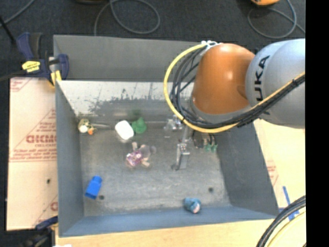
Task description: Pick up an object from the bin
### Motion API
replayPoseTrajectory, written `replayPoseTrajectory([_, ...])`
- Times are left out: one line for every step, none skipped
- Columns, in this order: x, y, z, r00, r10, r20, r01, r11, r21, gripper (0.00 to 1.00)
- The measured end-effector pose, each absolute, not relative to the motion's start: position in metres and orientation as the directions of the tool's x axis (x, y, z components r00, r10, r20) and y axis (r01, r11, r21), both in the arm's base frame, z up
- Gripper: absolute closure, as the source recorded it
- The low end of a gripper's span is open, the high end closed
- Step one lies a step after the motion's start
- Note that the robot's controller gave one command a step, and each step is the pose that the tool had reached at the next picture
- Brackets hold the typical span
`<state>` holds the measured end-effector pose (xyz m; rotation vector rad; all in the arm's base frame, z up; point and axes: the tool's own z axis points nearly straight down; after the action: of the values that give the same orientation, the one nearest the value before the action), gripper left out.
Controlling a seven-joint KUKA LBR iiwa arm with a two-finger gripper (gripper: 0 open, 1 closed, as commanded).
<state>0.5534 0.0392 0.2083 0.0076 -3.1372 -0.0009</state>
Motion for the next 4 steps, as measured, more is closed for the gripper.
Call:
replayPoseTrajectory([0.555,0.039,0.213,-1.0,-0.004,-0.004,-0.004,1.0,0.001,0.0])
replayPoseTrajectory([0.563,0.068,0.168,-0.999,-0.048,-0.01,-0.048,0.999,0.0,0.0])
replayPoseTrajectory([0.598,0.089,0.128,-0.985,-0.175,-0.007,-0.175,0.985,0.0,0.0])
replayPoseTrajectory([0.598,0.098,0.094,-0.953,-0.302,-0.013,-0.302,0.953,-0.004,0.0])
